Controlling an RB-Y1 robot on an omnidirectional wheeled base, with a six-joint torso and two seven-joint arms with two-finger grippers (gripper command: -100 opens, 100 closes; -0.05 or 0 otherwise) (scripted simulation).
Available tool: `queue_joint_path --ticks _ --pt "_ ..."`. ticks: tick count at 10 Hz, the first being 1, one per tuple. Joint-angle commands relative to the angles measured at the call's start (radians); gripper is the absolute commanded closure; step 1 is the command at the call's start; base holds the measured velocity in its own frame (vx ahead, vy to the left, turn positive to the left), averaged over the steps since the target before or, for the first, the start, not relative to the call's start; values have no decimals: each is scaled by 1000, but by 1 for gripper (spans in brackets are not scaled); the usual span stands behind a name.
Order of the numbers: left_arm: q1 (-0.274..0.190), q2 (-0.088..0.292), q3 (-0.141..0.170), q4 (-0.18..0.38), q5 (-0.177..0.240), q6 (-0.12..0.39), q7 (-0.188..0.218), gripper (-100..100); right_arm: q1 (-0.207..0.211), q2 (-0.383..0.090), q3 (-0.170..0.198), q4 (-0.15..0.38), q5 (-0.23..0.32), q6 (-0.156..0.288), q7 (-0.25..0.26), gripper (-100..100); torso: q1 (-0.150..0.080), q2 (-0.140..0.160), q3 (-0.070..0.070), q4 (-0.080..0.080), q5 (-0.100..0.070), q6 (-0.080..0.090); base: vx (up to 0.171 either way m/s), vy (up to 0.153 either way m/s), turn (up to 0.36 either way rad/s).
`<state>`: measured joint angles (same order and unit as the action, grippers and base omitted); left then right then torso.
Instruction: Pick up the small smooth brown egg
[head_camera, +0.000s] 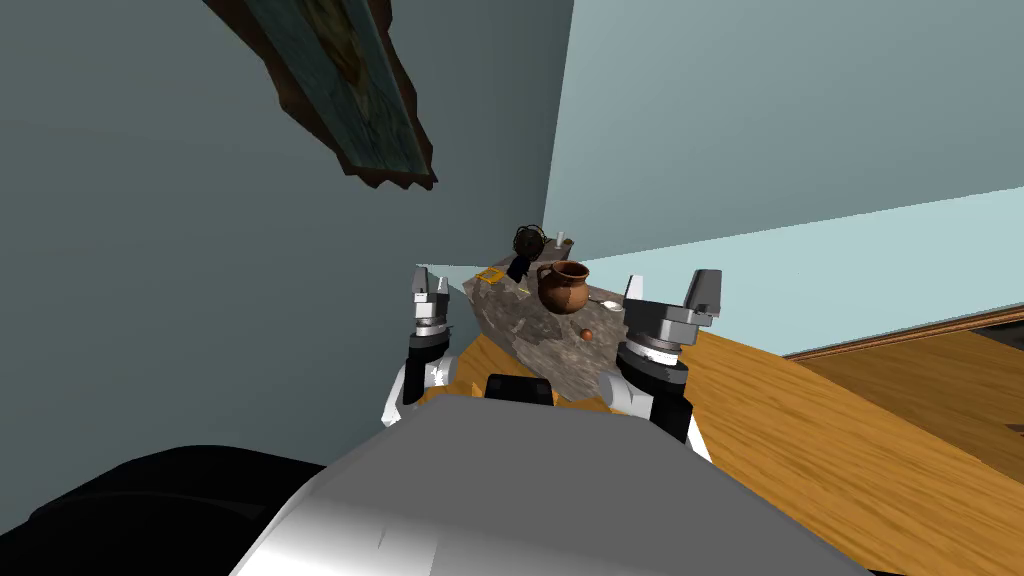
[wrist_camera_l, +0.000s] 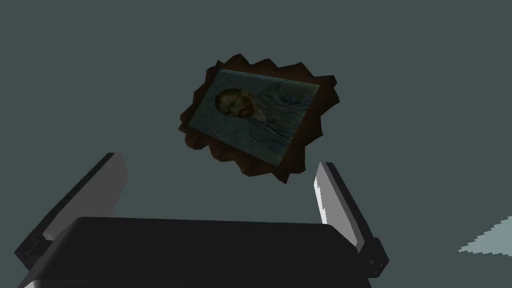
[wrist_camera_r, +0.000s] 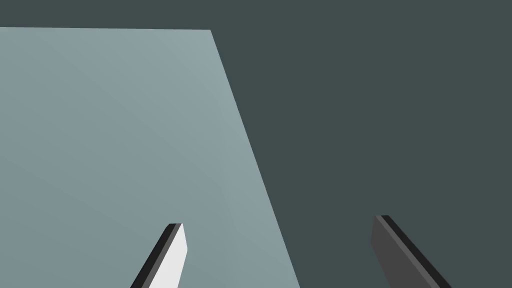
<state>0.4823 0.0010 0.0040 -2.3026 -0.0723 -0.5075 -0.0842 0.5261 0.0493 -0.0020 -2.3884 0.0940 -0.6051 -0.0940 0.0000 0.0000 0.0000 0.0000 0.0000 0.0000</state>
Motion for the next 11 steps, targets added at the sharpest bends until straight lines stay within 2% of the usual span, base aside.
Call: queue_joint_path --ticks 1,6,7,8,9,10,11 --pt "0 0 0 0 0 0 0 0 0 -38 3 9 6 9 31 -100 0 0 0 0 0 0 -10 10 -67" --pt "0 0 0 0 0 0 0 0 -4 -126 19 55 27 50 164 -100 1 2 1 0 0 0 -29 15 -99" --pt "0 0 0 0 0 0 0 0 -4 -126 19 55 27 50 178 -100 0 2 1 1 0 0 -27 7 -49" --pt "0 0 0 0 0 0 0 0 -6 -140 23 69 31 62 213 -100 0 2 1 0 0 0 -24 3 -88" --pt "0 0 0 0 0 0 0 0 -6 -140 23 69 31 62 220 -100 0 2 1 0 0 0 -18 3 -50" --pt "0 0 0 0 0 0 0 0 -8 -153 28 85 35 74 259 -100 0 1 1 0 0 0 -19 -1 -121" --pt "0 0 0 0 0 0 0 0 -8 -153 28 85 35 74 265 -100 0 1 1 0 0 0 -17 4 -44"
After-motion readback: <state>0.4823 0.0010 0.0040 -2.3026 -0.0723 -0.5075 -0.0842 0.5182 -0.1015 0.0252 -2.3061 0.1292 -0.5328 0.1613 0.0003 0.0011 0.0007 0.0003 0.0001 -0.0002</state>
